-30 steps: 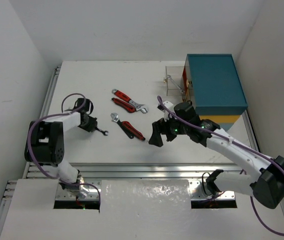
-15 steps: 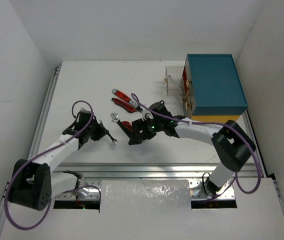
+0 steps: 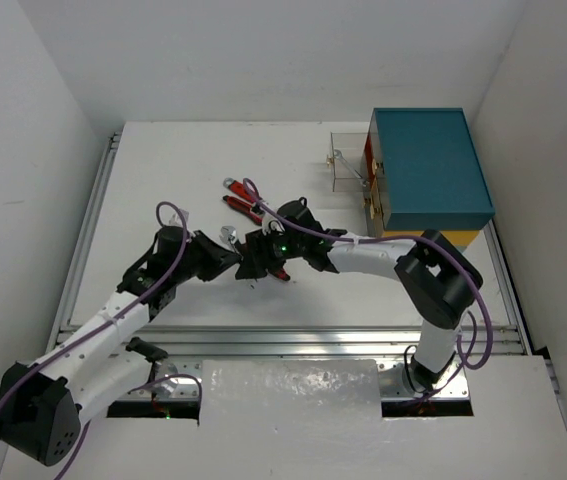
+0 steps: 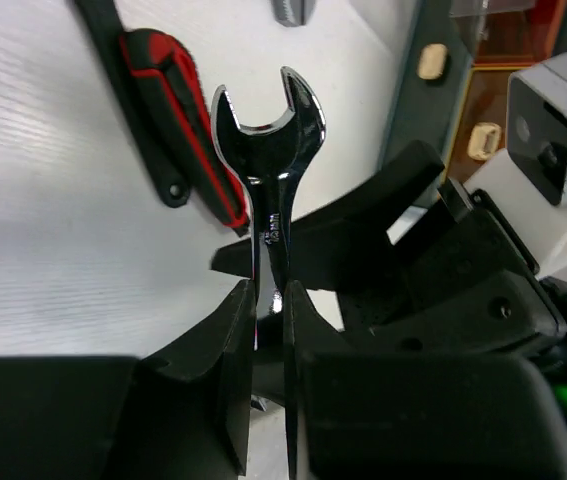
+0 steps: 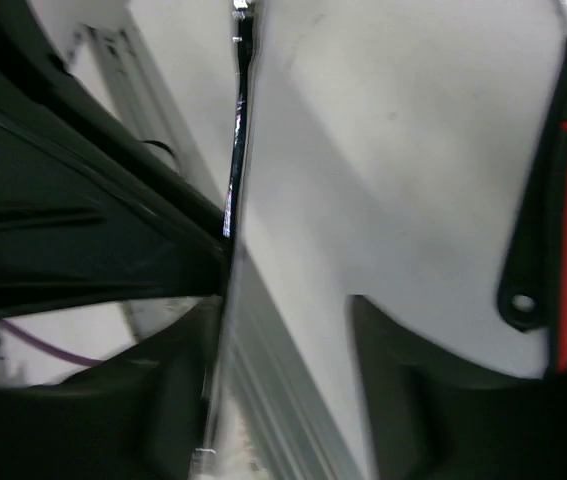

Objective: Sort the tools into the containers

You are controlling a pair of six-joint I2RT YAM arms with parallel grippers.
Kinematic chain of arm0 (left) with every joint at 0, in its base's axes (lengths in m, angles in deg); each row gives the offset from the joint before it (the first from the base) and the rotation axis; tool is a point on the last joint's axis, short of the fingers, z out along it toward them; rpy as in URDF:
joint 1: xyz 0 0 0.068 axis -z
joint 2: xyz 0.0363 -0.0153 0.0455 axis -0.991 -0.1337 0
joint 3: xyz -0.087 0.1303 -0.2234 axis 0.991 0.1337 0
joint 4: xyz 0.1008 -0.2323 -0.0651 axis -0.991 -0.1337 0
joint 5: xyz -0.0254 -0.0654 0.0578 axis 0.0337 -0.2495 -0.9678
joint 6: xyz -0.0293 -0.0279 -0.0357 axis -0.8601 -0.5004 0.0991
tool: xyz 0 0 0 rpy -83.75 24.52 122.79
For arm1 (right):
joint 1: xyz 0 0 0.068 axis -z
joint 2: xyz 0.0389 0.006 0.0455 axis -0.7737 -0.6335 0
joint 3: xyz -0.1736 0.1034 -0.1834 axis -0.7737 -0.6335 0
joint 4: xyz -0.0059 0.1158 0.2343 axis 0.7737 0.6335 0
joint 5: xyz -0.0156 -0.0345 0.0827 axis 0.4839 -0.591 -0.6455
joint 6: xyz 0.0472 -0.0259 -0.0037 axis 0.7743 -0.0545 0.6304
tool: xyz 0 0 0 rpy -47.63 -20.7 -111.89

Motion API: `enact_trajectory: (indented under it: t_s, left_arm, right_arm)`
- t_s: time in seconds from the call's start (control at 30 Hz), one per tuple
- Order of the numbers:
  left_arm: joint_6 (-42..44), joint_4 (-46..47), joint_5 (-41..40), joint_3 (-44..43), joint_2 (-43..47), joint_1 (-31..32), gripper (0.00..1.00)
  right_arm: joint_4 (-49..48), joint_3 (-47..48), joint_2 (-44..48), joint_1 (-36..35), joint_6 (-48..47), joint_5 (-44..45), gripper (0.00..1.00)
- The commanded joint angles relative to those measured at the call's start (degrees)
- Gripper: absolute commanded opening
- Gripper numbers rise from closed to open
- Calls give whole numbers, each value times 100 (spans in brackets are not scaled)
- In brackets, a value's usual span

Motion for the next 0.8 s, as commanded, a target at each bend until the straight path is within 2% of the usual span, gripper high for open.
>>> enact_trajectory:
  t_s: [0.0, 0.03, 0.1, 0.13, 0.17, 0.2, 0.23, 0.27, 0.3, 0.37, 0.4, 0.47, 0.57, 0.67, 0.77]
  left_arm:
    - [-195, 551, 230, -32, 88, 102, 0]
    - [-195, 586, 248, -32, 79, 102, 0]
    - [-116, 639, 231, -66, 27, 111, 0]
    - [-37, 604, 213, -119, 0, 111, 24]
    - [94, 517, 143, -389, -35, 111, 43]
    - [461, -23, -162, -644, -70, 111, 62]
    - [665, -438, -426, -951, -157, 111, 99]
    - [832, -1303, -751, -1633, -184, 119, 100]
    - [1156, -1686, -1380, -1962, -176, 111, 100]
    - [1439, -2241, -1920, -2673, 78, 111, 100]
    - [1840, -2505, -2210, -2851, 218, 102, 100]
    - [2552, -2725, -2344, -3158, 588, 102, 100]
    - [3283, -2937, -2484, -3187, 905, 102, 100]
    - [3584, -2894, -2643, -2819, 1116, 102, 100]
    - [3568, -2666, -2748, -2239, 1265, 111, 100]
  right_arm:
    - [-611, 315, -62, -60, 200, -264, 50]
    - [-647, 315, -63, -61, 210, -326, 49]
    - [-595, 350, -2, -61, 192, -449, 8]
    - [-516, 324, 60, -61, 149, -423, 0]
    - [-263, 315, 139, -43, -78, -258, 0]
    - [9, 341, 227, -34, -272, -91, 0]
    - [317, 490, 419, 1, -474, 129, 0]
    - [990, 578, 508, 123, -850, 583, 0]
    - [1345, 692, 596, 202, -1054, 779, 0]
    - [2422, 1122, 816, 395, -1754, 1497, 0]
    - [2786, 1315, 851, 396, -2029, 1824, 0]
    - [3593, 1825, 869, 1009, -2748, 2596, 0]
    - [4335, 2590, 606, 1626, -3550, 3117, 0]
    - [4810, 3729, 18, 2092, -4280, 3926, 0]
    - [5066, 4505, -596, 2417, -4737, 4068, 0]
